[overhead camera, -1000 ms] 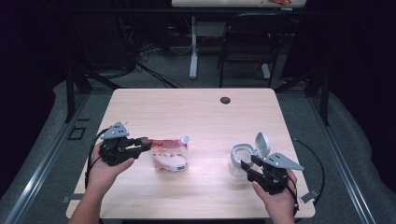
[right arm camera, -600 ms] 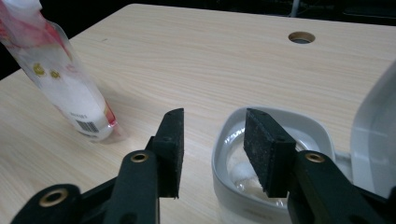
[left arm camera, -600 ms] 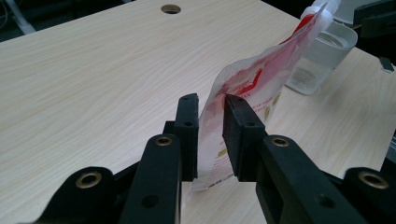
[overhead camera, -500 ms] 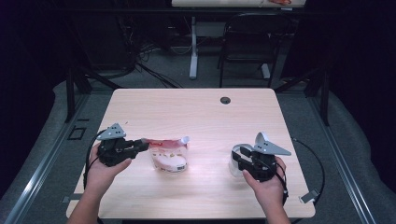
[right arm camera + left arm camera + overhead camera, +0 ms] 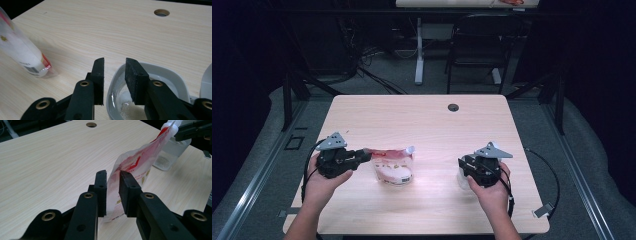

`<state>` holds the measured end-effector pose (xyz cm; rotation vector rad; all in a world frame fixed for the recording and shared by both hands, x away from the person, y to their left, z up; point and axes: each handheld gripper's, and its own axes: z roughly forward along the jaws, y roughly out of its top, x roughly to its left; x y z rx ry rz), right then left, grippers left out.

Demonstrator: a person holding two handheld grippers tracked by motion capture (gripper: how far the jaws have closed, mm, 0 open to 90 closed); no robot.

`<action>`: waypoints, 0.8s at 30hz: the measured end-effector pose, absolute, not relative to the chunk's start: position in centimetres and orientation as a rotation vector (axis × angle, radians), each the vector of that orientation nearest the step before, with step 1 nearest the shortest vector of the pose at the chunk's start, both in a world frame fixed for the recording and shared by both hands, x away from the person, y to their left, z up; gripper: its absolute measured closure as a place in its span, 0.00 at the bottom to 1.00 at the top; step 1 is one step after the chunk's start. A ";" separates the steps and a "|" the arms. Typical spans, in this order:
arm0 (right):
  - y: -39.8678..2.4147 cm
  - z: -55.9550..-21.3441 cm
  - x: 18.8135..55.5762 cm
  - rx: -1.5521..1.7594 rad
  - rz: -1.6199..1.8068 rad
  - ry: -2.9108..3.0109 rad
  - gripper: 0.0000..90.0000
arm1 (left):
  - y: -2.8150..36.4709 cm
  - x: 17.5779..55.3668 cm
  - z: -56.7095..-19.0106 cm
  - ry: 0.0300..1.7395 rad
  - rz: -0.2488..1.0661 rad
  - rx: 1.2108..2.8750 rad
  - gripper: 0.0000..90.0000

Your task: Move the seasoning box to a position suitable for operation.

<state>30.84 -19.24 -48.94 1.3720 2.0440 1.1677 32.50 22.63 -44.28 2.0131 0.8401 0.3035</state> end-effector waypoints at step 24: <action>-19.3 -50.0 31.4 1.422 1.130 2.070 0.98 | 22.5 32.6 -44.4 0.843 0.302 2.009 0.80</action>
